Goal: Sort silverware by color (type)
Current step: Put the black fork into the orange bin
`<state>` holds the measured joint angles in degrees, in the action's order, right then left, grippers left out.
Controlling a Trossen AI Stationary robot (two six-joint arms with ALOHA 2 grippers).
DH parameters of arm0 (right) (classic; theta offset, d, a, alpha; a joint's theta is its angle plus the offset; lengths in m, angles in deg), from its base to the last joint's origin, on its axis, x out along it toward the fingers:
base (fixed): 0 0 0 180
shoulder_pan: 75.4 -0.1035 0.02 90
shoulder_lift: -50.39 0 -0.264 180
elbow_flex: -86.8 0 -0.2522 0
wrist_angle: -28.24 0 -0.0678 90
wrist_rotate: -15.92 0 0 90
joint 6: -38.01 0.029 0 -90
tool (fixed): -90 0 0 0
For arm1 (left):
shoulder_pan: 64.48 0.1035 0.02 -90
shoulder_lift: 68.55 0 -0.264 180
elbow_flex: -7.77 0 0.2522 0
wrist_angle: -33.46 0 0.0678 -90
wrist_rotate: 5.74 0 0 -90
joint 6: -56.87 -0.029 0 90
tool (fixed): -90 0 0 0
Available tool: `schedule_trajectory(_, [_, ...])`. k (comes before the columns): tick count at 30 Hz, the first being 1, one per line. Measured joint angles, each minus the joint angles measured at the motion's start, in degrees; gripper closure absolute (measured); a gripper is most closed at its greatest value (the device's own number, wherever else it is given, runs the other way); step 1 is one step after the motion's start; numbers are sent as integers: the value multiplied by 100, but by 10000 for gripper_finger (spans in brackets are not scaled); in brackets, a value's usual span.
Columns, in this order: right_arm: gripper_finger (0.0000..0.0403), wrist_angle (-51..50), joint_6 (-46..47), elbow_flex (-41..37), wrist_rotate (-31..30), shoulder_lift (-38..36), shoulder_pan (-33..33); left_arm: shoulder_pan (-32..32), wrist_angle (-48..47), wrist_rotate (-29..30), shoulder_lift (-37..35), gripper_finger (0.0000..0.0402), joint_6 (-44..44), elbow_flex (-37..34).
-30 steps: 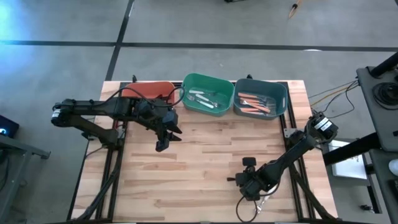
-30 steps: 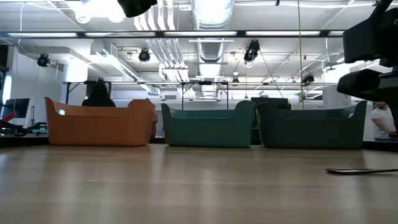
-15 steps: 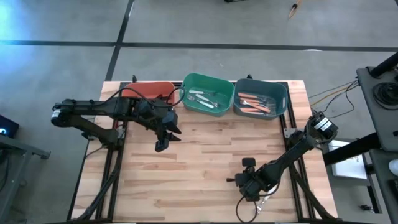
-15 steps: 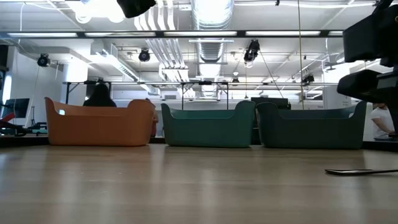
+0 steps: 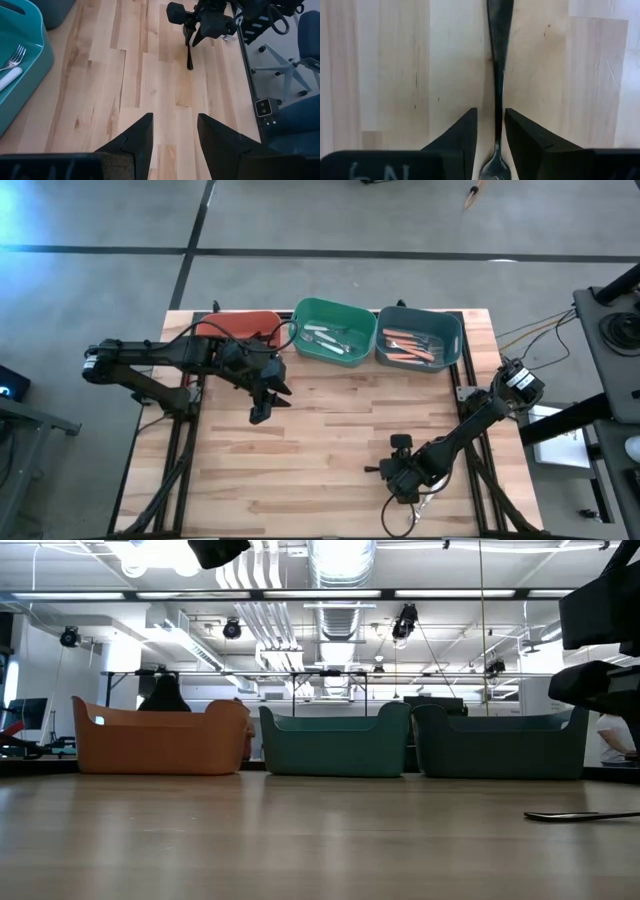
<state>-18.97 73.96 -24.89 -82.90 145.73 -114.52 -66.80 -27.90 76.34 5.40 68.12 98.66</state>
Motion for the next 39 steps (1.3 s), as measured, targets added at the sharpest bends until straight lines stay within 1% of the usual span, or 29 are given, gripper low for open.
schedule_trajectory(4, [336, 38, 0, -25, 8, -3, 0, 0, -2, 0, 0, 265, 0, 0])
schedule_trajectory(8, [383, 73, 0, -27, 24, -3, 4, 1, -6, 0, 0, 265, -2, 0])
schedule_trajectory(12, [391, 59, -25, -10, 16, -4, 23, -1, -21, 0, 0, 265, -2, 0])
schedule_trajectory(14, [392, -87, -272, 63, 24, -31, 71, -1, -65, 0, 0, 265, -1, 0])
schedule_trajectory(16, [392, -476, -641, 156, -39, -99, 198, -1, -176, -2, 0, 265, -2, 0])
schedule_trajectory(19, [393, -766, -1179, 347, -58, -339, 549, -1, -456, -4, -2, 265, 0, 0])
schedule_trajectory(22, [393, -907, -1623, 401, -106, -632, 1057, -11, -739, -5, -16, 265, 0, 0])
schedule_trajectory(26, [393, -634, -2165, 401, -527, -1019, 1817, -68, -1088, 50, -31, 265, -48, 0])
schedule_trajectory(29, [393, 75, -2518, 403, -578, -1274, 2433, -120, -1065, 472, -80, 265, -243, -126])
schedule_trajectory(31, [393, 760, -2731, 402, -583, -1422, 2797, -127, -833, 779, -133, 265, -422, -344])
schedule_trajectory(33, [393, 1535, -2967, 404, -581, -1557, 3119, -122, -373, 1133, -206, 265, -552, -677])
schedule_trajectory(36, [393, 2457, -3166, 412, -579, -1682, 3538, -27, 758, 1670, -409, 265, -605, -1293])
schedule_trajectory(39, [394, 2968, -3247, 412, -588, -1719, 3906, 149, 1979, 1946, -656, 265, -608, -1926])
